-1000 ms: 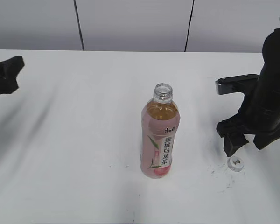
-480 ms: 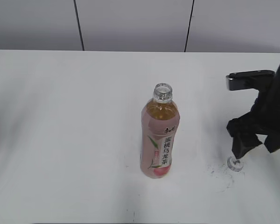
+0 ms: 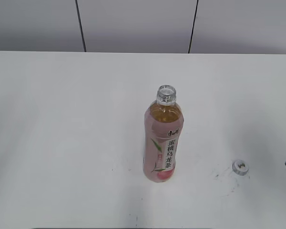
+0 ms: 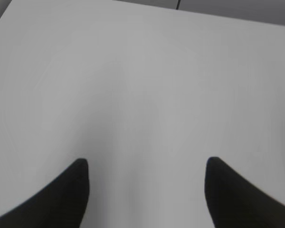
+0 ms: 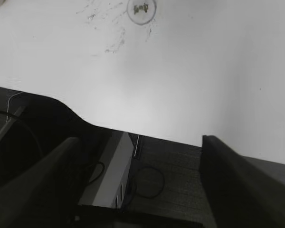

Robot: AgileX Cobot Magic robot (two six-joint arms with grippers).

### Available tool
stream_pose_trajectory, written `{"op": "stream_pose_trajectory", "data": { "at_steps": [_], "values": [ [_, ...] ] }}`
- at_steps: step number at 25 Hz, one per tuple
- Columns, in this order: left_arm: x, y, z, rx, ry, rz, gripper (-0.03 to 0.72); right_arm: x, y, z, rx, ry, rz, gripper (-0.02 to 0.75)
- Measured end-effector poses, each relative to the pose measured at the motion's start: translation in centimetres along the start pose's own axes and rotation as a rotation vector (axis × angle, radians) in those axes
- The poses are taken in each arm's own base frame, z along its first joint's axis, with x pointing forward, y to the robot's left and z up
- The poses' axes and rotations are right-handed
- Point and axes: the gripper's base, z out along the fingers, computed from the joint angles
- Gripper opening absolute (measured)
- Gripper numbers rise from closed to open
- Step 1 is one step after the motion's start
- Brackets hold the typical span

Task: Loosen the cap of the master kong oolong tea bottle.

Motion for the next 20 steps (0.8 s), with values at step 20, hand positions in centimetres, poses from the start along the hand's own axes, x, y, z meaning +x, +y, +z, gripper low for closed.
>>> {"op": "stream_pose_trajectory", "data": {
  "at_steps": [20],
  "values": [
    [6.1, 1.1, -7.0, 0.042, -0.115, 0.119, 0.438, 16.3, -0.5, -5.3, 0.073, -0.688, -0.067, 0.555]
  ]
}}
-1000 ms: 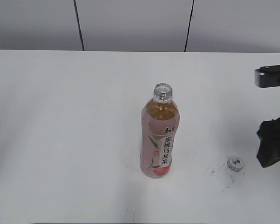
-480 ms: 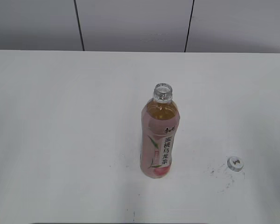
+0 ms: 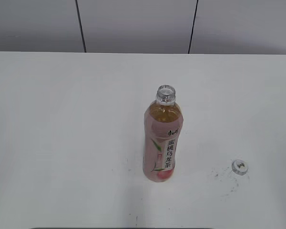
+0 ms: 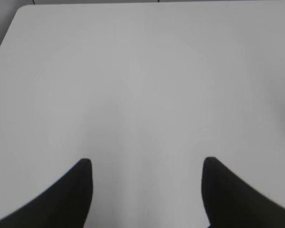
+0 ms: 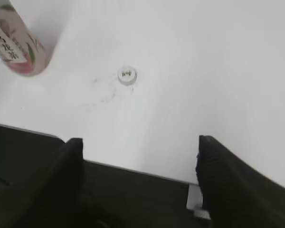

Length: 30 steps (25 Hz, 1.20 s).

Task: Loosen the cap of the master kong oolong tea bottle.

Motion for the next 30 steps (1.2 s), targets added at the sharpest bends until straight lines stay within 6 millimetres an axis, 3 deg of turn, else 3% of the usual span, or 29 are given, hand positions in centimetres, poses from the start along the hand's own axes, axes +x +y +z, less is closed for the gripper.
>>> {"op": "stream_pose_trajectory", "data": {
  "at_steps": [6, 11, 21, 30],
  "values": [
    [1.0, -0.1, -1.9, 0.039, -0.121, 0.028, 0.438, 2.0, 0.1, -2.6, 0.007, -0.207, -0.016, 0.523],
    [1.3, -0.2, -2.2, 0.051, -0.135, 0.04, 0.421, 2.2, 0.1, -2.5, 0.008, -0.208, -0.018, 0.522],
    [1.3, -0.3, -2.2, 0.057, -0.136, 0.038, 0.319, 2.2, 0.1, -2.4, 0.007, -0.208, -0.015, 0.522],
    [1.3, -0.3, -2.2, 0.057, -0.136, 0.038, 0.29, 2.2, 0.1, -2.4, 0.011, -0.209, -0.012, 0.522]
  ]
}}
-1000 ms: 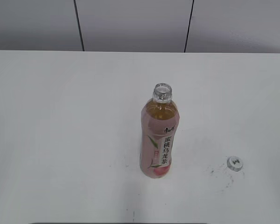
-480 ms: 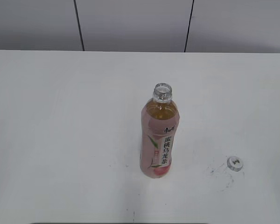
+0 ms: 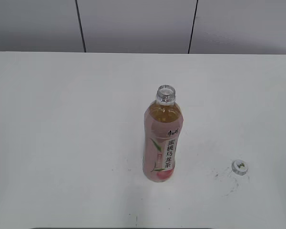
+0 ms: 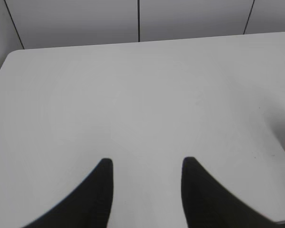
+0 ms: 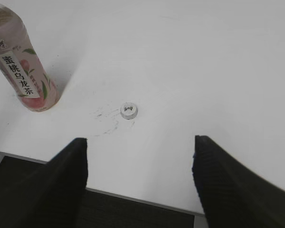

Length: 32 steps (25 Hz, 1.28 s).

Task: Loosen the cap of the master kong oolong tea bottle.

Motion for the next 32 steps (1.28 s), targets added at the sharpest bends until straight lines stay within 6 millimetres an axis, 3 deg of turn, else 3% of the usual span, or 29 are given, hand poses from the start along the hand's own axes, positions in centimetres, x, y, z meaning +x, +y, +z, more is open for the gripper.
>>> {"op": "stream_pose_trajectory", "data": {
  "at_steps": [8, 32],
  "values": [
    [0.0, -0.01, 0.0, -0.01, 0.0, -0.004, 0.281, -0.02, 0.17, 0.01, 0.168, 0.007, 0.09, 0.522],
    [0.0, -0.02, 0.0, -0.012, 0.0, -0.005, 0.244, -0.02, 0.18, 0.02, 0.176, 0.007, 0.094, 0.522]
  ]
}}
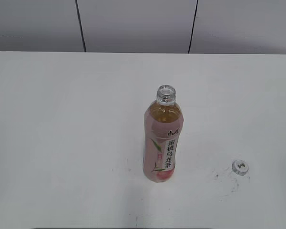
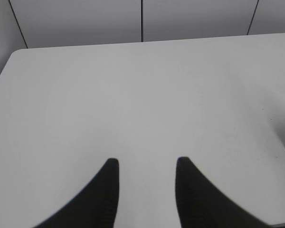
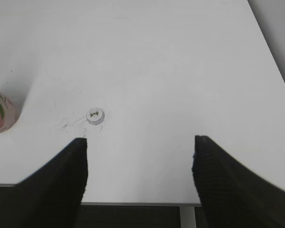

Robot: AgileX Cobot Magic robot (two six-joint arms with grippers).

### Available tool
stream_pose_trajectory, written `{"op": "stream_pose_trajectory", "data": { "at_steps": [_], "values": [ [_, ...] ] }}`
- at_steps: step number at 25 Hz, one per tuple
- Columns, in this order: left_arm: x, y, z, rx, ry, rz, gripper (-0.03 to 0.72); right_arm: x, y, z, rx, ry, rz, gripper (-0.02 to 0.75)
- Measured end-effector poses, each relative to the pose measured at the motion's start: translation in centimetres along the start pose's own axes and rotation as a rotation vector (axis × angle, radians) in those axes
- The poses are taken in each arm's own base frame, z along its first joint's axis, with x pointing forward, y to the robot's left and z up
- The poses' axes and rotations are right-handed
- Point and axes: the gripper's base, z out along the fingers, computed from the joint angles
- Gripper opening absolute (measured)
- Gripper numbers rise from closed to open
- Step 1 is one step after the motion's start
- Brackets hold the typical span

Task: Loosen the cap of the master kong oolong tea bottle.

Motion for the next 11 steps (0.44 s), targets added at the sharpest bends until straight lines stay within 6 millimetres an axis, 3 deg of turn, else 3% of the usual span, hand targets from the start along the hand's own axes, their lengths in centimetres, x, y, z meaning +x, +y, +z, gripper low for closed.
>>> {"op": "stream_pose_trajectory", "data": {
  "at_steps": [11],
  "values": [
    [0.0, 0.0, 0.0, 0.0, 0.0, 0.0, 0.241, 0.0, 0.0, 0.0, 0.0, 0.0, 0.0, 0.522]
  ]
}}
